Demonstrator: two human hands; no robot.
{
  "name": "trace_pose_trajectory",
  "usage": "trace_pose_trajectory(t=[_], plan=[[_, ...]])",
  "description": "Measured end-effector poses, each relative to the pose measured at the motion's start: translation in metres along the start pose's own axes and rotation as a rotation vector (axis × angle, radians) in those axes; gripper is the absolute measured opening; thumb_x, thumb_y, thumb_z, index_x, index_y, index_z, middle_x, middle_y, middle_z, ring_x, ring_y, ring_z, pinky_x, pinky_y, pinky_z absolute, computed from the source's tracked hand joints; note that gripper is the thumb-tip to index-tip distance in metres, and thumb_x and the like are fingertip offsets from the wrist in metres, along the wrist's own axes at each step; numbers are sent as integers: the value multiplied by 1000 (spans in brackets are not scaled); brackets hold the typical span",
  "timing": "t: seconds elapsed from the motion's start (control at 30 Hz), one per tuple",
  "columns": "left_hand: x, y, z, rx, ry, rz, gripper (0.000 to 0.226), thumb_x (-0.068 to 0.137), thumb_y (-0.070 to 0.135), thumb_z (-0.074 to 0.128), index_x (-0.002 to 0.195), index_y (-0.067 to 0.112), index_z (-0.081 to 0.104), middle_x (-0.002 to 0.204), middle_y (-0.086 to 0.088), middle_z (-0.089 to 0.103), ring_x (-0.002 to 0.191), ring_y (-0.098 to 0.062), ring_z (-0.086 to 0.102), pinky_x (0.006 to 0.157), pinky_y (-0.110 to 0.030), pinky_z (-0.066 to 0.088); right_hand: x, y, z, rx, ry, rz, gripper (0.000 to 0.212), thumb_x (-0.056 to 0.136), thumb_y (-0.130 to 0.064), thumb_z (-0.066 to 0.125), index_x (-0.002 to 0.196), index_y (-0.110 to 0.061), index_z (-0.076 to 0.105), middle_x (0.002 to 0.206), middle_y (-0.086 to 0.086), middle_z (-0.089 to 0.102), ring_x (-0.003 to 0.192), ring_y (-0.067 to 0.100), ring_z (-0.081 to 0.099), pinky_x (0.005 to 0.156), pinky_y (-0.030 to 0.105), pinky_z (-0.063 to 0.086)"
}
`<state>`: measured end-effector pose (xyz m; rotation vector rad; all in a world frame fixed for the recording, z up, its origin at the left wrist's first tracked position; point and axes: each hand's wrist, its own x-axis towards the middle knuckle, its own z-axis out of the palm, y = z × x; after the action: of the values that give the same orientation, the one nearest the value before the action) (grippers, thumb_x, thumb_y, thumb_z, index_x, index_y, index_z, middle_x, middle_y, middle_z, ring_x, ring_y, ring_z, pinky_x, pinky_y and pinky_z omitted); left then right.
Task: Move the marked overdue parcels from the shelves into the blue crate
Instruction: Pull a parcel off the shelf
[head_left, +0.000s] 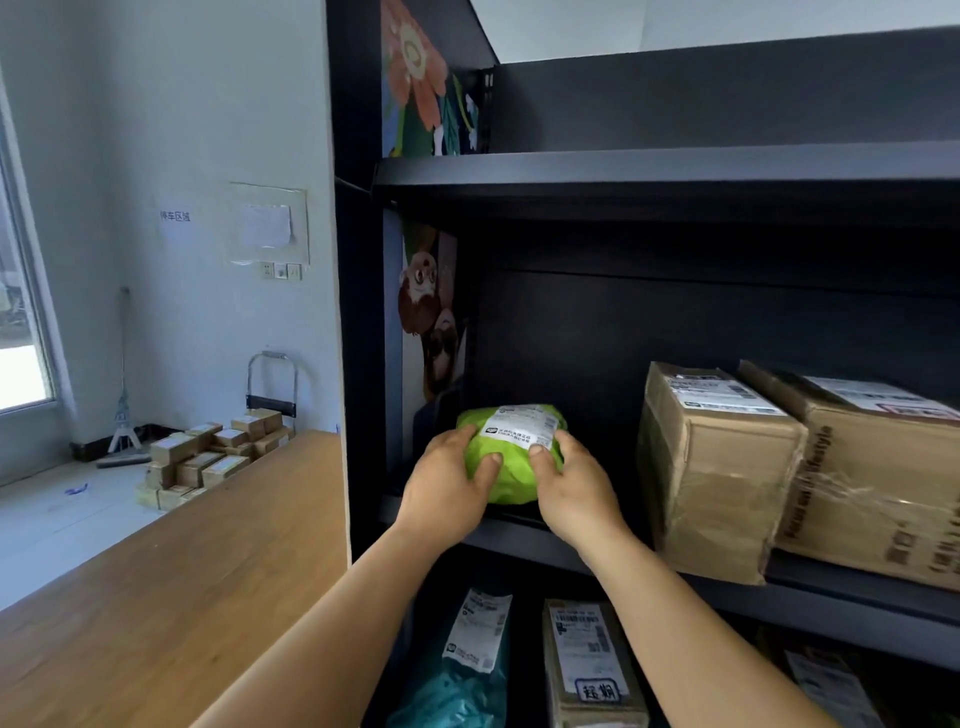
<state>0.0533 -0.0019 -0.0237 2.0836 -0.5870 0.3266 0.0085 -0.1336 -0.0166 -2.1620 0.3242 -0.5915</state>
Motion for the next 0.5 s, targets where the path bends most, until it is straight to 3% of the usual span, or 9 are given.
trace_pose_trajectory(t=[0.13, 0.3, 0.4, 0.5], plan=[[-3, 2, -2, 42, -32, -22, 61, 95, 37, 50, 148, 16, 29, 152, -6, 32, 138, -19, 32, 108, -27, 29, -6, -7, -5, -44, -24, 13, 57, 101, -37, 36, 151, -12, 23, 155, 8, 29, 138, 23, 35, 108, 27, 30], [-8, 30, -9, 25, 78, 123, 64, 96, 36, 50, 150, 16, 23, 155, -3, 27, 143, -15, 21, 112, -25, 19, -32, -32, -23, -22, 43, -120, 63, 101, -39, 36, 153, -15, 11, 161, -1, 5, 147, 12, 10, 111, 19, 12], [-13, 58, -11, -75, 75, 201, 63, 96, 35, 49, 150, 19, 20, 155, 3, 26, 143, -9, 21, 107, -19, 19, -55, -48, -44, 22, 168, -263, 62, 100, -38, 37, 153, -19, 11, 161, -7, 5, 146, 4, 5, 109, 14, 7], [-17, 80, -5, -181, 50, 241, 64, 96, 39, 49, 151, 22, 21, 155, 6, 27, 141, -6, 23, 104, -16, 21, -69, -55, -69, 23, 343, -362, 60, 99, -36, 39, 152, -20, 15, 160, -9, 10, 145, 1, 8, 117, 21, 12]])
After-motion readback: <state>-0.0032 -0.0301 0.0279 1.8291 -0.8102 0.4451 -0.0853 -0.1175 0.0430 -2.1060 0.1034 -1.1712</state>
